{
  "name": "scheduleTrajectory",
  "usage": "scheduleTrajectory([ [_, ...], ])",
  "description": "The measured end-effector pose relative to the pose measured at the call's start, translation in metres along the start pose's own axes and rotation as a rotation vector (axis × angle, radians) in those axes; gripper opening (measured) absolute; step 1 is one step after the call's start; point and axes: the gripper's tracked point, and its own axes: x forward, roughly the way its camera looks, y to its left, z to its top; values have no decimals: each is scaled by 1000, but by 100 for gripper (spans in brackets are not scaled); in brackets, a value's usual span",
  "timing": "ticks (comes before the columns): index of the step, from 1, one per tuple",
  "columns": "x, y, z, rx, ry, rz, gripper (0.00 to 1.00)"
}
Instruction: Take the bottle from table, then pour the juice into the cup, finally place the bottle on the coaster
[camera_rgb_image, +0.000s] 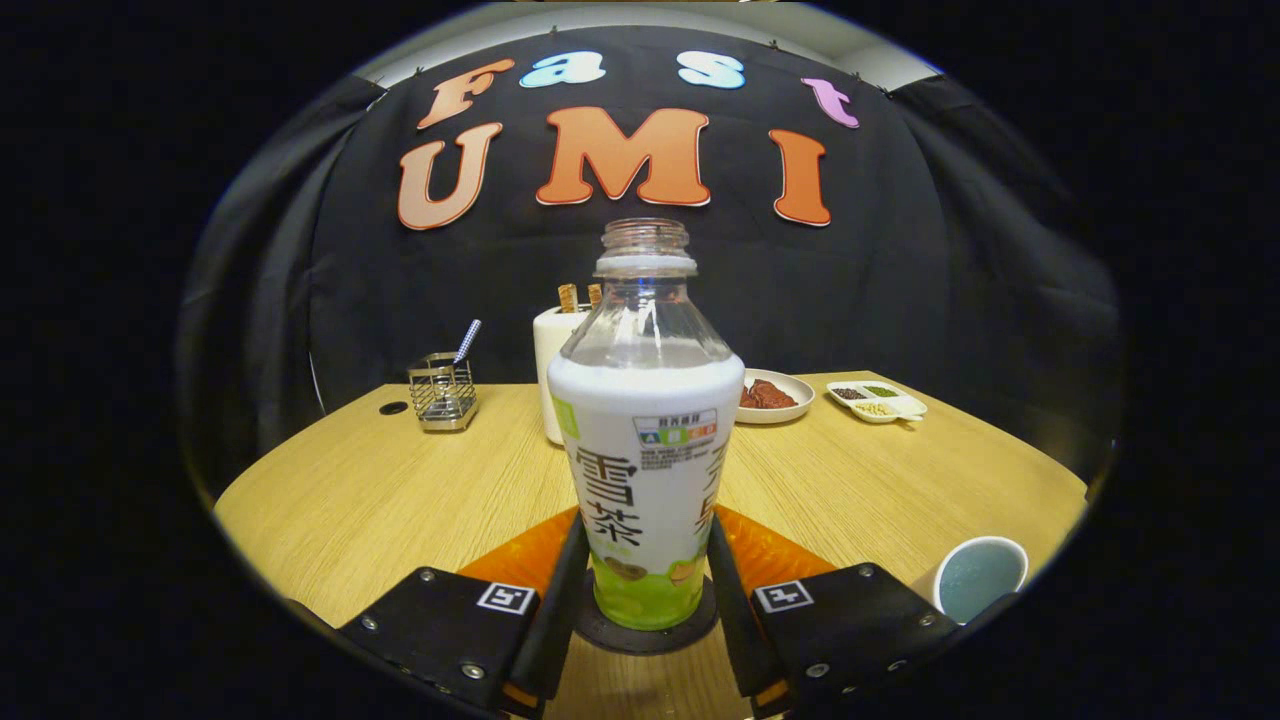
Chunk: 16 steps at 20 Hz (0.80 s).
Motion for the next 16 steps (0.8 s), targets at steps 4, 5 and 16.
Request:
scheduleTrajectory([
  [4,-6,5,-2,5,13,15,85],
  [5,-11,4,2,5,-2,15,88],
  [16,-109,23,97,86,-193,29,91],
])
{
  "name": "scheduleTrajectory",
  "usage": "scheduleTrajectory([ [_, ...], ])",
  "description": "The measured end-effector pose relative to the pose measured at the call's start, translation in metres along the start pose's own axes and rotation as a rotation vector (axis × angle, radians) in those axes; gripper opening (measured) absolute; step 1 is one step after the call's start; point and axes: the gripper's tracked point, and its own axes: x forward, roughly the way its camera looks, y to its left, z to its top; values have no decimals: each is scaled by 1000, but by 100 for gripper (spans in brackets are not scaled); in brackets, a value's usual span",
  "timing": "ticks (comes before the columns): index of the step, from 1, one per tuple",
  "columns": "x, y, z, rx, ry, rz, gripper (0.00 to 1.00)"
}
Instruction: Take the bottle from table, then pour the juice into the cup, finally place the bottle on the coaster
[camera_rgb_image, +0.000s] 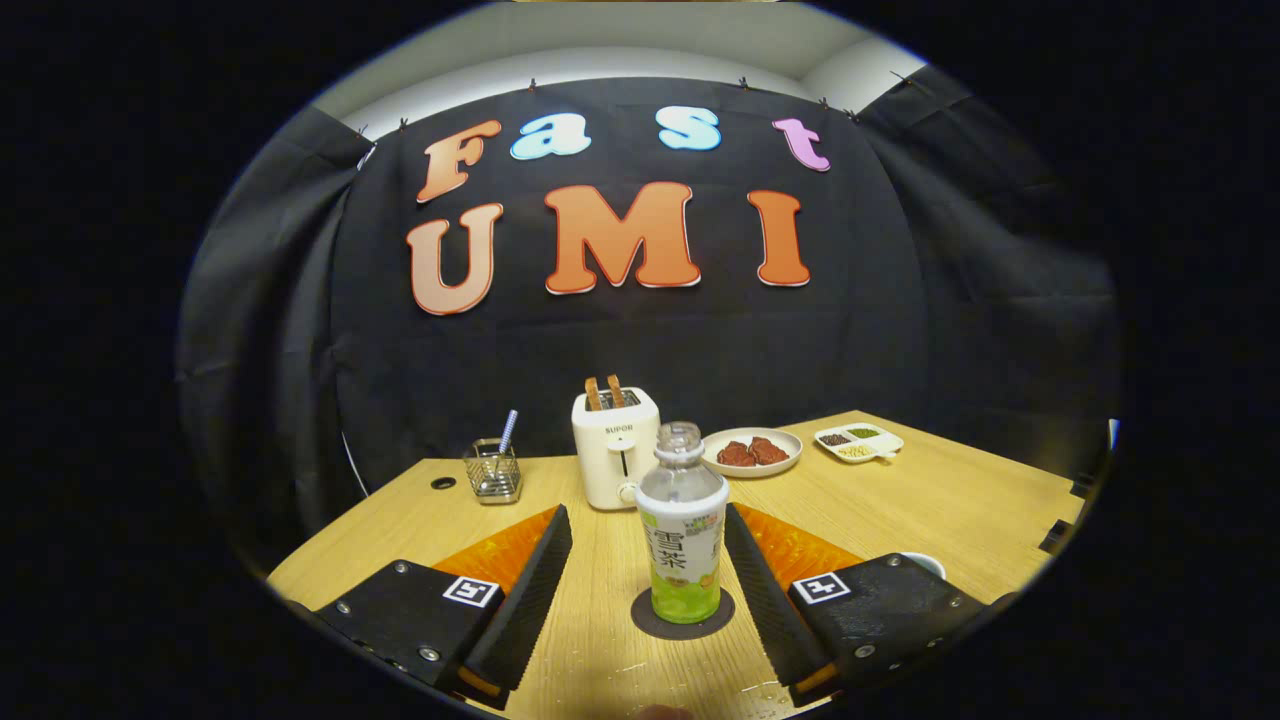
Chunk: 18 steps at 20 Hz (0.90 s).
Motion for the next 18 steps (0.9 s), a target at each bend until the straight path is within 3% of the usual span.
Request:
scheduleTrajectory([
  [4,-40,16,52,-5,-100,35,91],
  [8,-82,25,100,-35,-183,9,91],
  [11,-108,53,131,-21,-234,74,91],
  [18,-147,80,150,-50,-240,152,91],
])
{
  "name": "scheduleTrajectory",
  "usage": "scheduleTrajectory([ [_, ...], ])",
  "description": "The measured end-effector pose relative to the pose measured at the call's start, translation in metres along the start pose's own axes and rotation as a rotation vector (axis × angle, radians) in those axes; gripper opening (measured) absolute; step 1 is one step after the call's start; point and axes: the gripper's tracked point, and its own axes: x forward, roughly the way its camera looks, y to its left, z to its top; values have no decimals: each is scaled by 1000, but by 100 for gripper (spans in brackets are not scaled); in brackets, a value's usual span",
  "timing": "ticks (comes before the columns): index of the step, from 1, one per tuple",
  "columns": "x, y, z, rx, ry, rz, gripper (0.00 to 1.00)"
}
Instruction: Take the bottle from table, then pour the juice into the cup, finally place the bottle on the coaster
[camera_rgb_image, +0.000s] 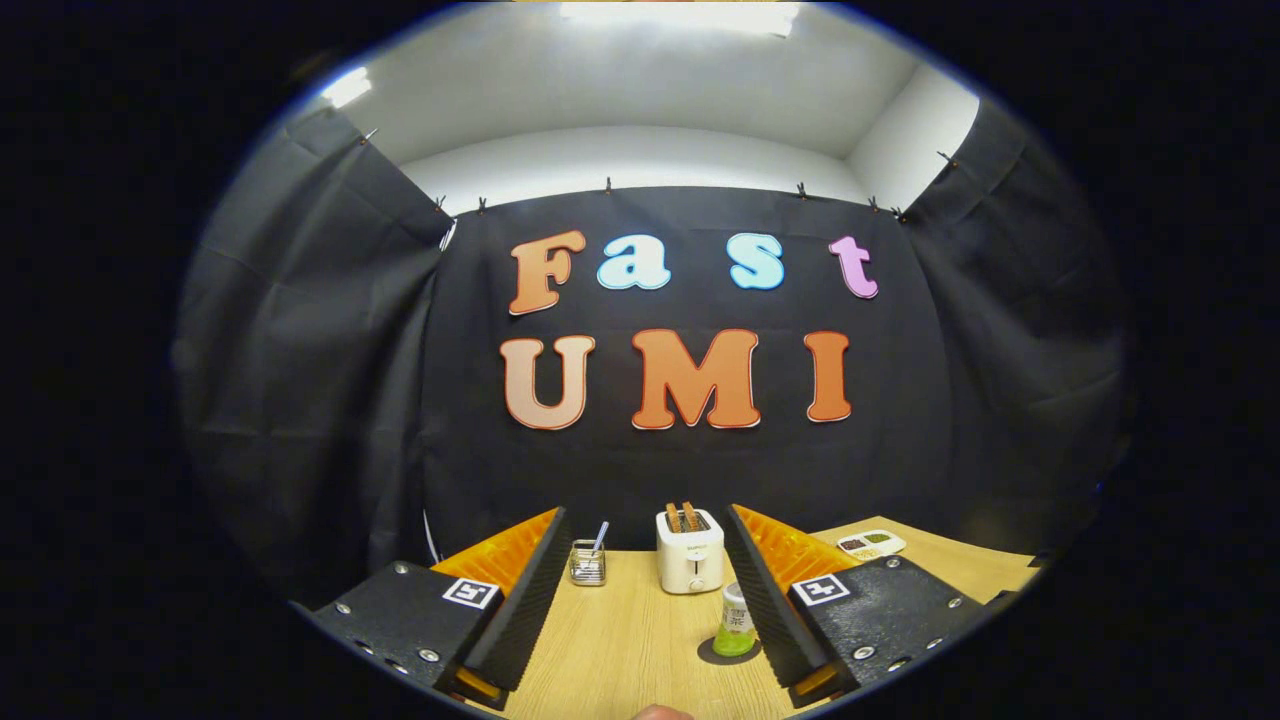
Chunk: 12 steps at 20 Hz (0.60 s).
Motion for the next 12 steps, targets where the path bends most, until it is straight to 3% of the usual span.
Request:
scheduleTrajectory([
  [3,-6,9,2,9,6,73,91],
  [12,-12,-9,7,-3,-28,55,91],
])
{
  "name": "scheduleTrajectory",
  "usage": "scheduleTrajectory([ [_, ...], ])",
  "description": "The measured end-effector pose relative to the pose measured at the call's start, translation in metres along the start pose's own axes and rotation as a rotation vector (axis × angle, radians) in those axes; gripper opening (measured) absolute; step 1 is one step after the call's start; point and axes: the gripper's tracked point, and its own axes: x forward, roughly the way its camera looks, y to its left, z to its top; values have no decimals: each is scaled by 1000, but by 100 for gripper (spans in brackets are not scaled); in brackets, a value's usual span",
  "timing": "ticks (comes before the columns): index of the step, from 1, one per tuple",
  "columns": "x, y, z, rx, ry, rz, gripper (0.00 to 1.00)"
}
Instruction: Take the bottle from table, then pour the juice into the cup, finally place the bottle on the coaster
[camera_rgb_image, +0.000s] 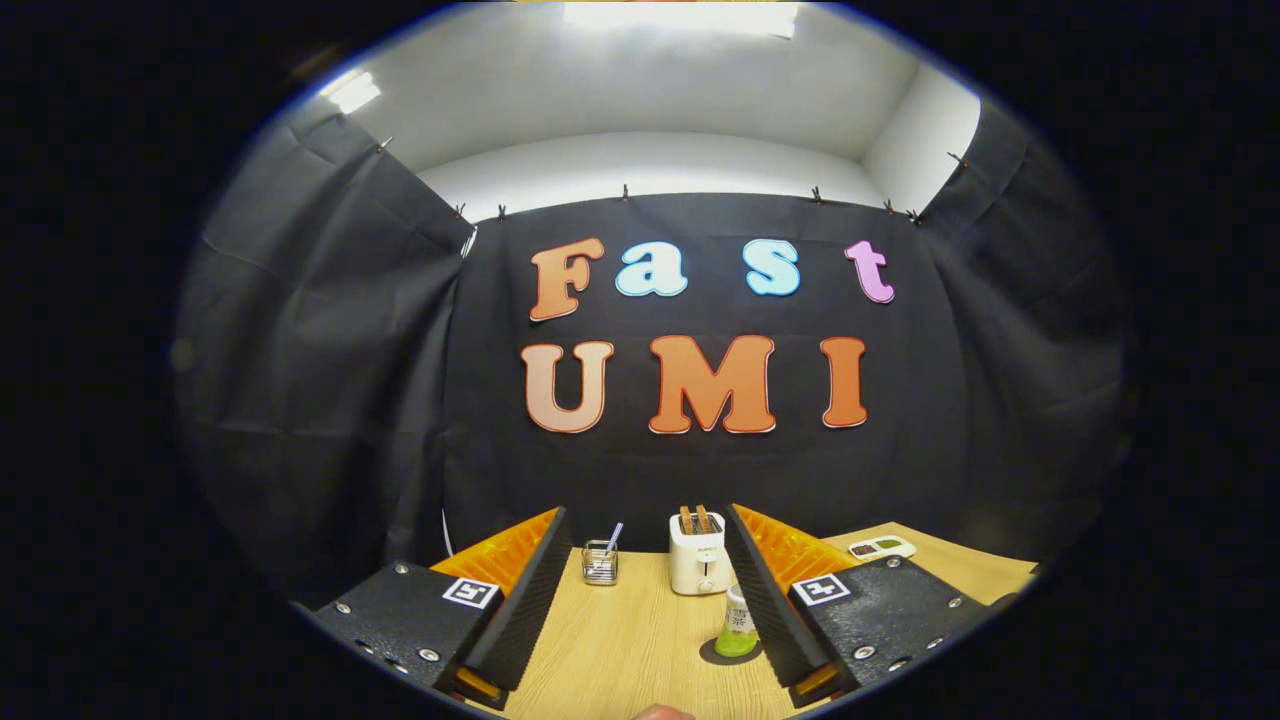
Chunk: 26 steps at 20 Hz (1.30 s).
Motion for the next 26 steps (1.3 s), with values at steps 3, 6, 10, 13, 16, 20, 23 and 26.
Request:
scheduleTrajectory([
  [3,0,4,8,13,-20,28,91],
  [6,-5,5,17,27,-45,50,91],
  [10,-10,4,27,18,-80,55,91],
  [13,-12,7,29,-9,-83,67,91],
  [16,-12,9,30,-18,-94,72,91],
  [20,-13,10,37,-29,-134,82,91],
  [23,-13,17,41,-36,-158,101,91],
  [26,-13,15,41,-40,-160,104,91],
])
